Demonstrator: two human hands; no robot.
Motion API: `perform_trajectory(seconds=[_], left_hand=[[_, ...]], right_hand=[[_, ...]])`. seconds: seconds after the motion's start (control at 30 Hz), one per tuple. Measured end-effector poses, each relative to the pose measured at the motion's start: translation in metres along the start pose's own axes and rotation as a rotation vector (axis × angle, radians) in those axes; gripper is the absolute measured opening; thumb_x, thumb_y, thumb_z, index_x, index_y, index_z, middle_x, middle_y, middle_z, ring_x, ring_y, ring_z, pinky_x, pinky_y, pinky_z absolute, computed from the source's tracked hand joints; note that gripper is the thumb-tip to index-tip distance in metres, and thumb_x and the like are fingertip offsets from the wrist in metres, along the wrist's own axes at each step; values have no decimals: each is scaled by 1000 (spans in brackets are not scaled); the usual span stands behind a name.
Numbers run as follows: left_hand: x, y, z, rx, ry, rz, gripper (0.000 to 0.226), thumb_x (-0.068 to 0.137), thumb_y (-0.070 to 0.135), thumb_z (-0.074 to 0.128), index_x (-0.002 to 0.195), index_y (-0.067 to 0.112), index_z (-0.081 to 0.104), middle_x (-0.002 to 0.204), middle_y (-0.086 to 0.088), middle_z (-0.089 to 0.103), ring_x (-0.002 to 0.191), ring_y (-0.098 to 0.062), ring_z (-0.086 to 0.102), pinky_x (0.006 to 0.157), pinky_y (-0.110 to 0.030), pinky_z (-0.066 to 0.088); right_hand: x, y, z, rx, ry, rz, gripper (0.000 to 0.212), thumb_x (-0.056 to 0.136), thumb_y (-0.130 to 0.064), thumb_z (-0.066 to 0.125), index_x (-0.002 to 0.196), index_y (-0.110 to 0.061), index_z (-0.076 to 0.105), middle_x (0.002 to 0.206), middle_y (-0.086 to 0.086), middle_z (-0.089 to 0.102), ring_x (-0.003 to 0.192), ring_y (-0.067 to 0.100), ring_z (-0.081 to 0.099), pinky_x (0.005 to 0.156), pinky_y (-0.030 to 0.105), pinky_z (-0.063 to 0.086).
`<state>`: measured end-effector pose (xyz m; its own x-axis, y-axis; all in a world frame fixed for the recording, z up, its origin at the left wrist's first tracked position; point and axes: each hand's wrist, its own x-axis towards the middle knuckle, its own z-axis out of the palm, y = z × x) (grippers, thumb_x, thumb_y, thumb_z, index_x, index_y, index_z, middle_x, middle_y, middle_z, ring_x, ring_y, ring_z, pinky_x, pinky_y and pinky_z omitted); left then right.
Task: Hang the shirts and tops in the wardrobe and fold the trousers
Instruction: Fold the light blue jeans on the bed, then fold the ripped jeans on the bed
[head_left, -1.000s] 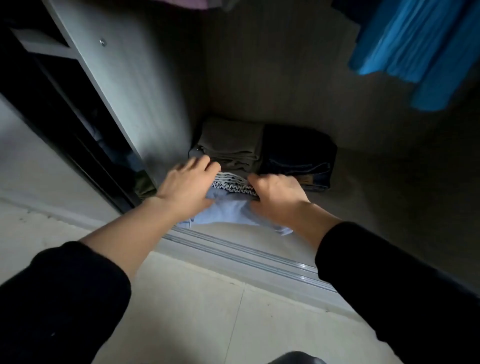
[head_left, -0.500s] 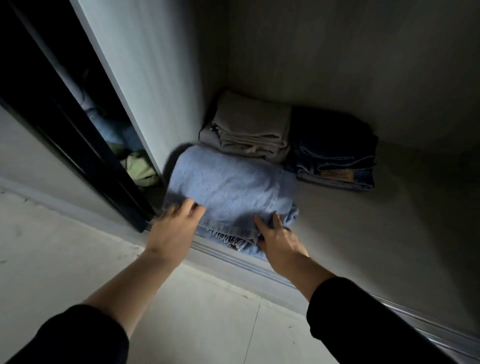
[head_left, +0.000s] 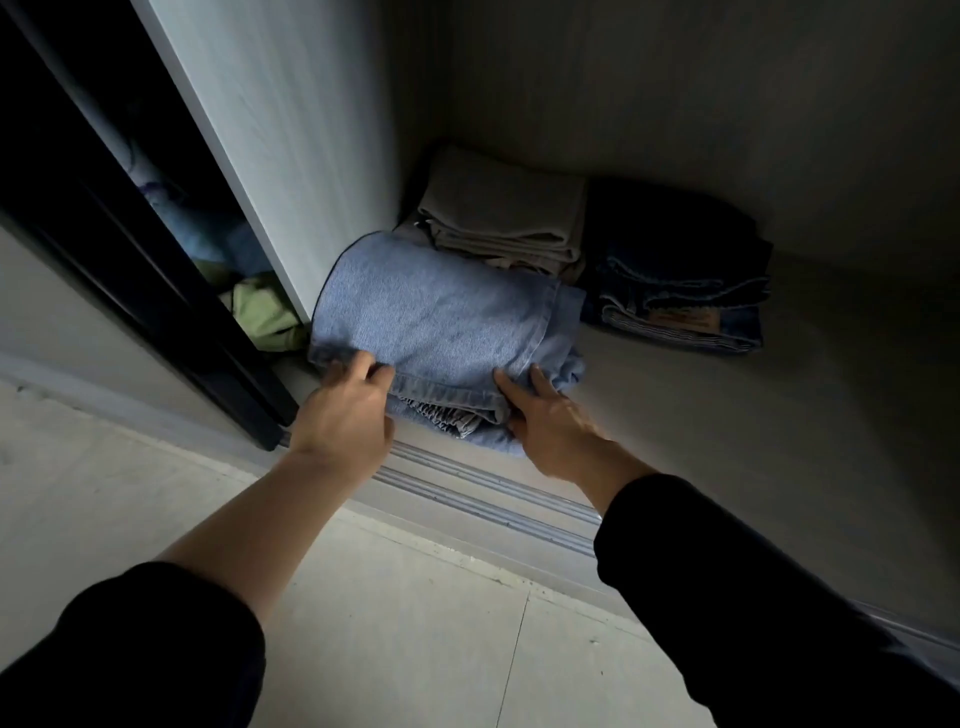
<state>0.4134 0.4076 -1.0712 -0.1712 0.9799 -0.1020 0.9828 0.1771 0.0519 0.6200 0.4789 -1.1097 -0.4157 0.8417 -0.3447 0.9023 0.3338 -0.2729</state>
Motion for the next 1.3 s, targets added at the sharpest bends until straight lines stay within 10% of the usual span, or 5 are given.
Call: perform_trajectory(seconds=[0.23,0.87,1.3], left_hand=[[-60,14,-54,-124,-338,-31,63,93,28,49,150,29,22,159,0,15,145,-22,17,112,-40,31],[-293,233,-493,-318,-417,443,50,93,25,45,143,24,39,145,2,42,132,-21,37,102,-34,38],[-489,538,-549,-126,-527,924,51,93,26,45,143,27,37,145,0,41,132,-23,37,106,-34,34]], right_hand=[[-100,-24,-64,180,-57,5,71,90,-39,62,150,-25,26,153,2,30,132,27,43,107,42,39],[-557,-92,-398,390,104,483,59,89,-39,59,141,-19,39,142,4,42,127,27,44,101,38,42],[-894,69,-429,515,295,980,70,88,-44,61,147,-20,31,143,5,39,126,26,45,101,38,42]])
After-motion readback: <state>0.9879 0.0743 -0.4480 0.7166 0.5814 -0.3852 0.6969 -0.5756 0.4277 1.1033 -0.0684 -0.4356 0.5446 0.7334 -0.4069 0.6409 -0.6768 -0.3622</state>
